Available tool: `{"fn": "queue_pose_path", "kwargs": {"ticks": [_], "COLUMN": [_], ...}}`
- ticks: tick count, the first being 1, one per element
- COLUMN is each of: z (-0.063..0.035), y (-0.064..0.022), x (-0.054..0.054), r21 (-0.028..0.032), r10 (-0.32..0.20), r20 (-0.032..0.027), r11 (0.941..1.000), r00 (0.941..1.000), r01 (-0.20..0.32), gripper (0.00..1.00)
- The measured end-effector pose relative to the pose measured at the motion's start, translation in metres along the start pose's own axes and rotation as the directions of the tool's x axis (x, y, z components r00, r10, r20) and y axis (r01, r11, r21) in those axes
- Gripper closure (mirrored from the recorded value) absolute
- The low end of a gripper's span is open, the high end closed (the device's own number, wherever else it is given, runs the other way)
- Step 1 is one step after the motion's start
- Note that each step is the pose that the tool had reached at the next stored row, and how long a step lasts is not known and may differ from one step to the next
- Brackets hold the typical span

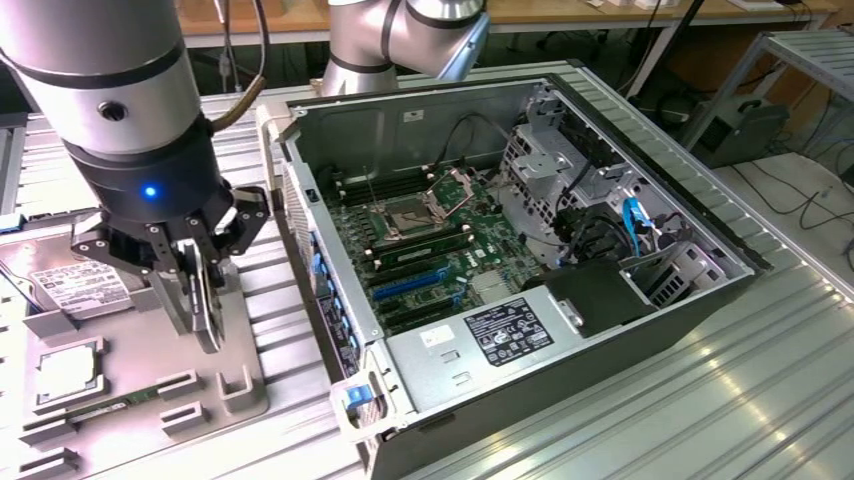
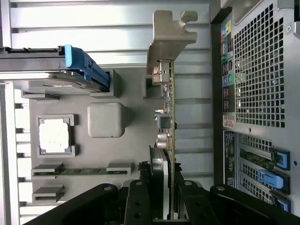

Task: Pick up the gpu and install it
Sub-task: 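Pick up the gpu and move the gpu toward the slot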

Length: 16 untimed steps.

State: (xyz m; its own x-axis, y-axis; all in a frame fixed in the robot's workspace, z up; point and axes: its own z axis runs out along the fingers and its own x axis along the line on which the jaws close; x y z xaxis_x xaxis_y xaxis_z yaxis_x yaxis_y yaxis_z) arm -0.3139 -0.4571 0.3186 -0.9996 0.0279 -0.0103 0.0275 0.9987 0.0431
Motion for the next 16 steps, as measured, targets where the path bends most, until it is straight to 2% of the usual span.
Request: {"fn": "queue_pose_path", "kwargs": {"ticks": [14,16], "z": [-0.0359,-0.0444], "y": [0.0016,0.002], "x": [0.0,0.0], "r21": [0.0,0.0], "r10": [0.0,0.0], "r20": [0.0,-0.0001], "r11": [1.0,1.0], "r00": [1.0,1.0], "r01": [0.0,0.0], "gripper": [0.72,0.72]}}
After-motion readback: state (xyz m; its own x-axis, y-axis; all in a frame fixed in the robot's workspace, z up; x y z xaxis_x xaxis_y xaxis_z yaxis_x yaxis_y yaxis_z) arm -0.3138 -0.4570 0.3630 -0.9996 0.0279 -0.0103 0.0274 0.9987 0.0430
